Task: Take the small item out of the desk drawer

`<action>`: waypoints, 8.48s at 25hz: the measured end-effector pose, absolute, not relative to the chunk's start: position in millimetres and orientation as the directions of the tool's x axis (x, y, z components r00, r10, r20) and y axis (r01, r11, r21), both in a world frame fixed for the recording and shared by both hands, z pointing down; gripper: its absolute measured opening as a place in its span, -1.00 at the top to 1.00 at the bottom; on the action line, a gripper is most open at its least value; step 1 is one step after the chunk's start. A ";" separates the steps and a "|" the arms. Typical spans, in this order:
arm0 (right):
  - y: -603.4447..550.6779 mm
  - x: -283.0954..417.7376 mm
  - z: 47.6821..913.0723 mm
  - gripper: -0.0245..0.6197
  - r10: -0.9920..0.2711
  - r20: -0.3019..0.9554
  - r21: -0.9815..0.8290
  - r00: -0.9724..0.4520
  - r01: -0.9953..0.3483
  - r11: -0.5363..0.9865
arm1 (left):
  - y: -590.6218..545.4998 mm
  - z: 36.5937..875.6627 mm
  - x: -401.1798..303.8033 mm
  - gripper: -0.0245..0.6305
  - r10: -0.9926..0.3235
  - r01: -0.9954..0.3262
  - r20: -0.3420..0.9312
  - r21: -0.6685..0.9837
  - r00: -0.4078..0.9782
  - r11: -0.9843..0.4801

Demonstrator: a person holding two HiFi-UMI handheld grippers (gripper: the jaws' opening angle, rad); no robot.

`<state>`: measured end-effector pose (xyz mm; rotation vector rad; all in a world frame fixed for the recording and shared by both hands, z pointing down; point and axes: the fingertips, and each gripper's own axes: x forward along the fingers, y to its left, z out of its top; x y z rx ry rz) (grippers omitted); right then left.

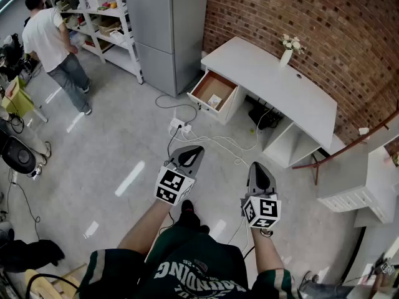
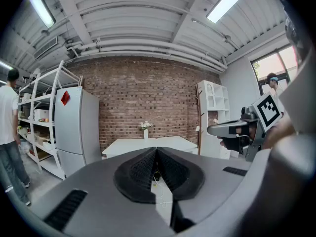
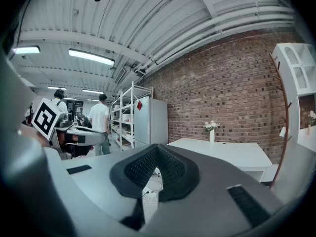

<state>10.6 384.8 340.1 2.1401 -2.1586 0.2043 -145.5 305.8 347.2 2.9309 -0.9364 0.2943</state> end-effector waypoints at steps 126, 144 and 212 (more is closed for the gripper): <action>49.8 122.2 401.6 0.85 -0.963 0.269 -0.069 -0.017 -0.998 -0.001 | -37.1 430.0 16.7 0.87 -0.440 -0.488 0.308 0.095 0.843 -0.868; -64.9 198.2 425.4 0.85 -0.949 0.298 -0.135 -0.104 -0.989 0.066 | -137.7 450.6 88.8 0.87 -0.477 -0.547 0.374 0.106 0.796 -0.830; -155.6 130.3 483.7 0.85 -0.905 0.410 -0.114 -0.112 -0.991 0.071 | -216.2 524.9 48.7 0.87 -0.344 -0.464 0.465 0.169 0.815 -0.870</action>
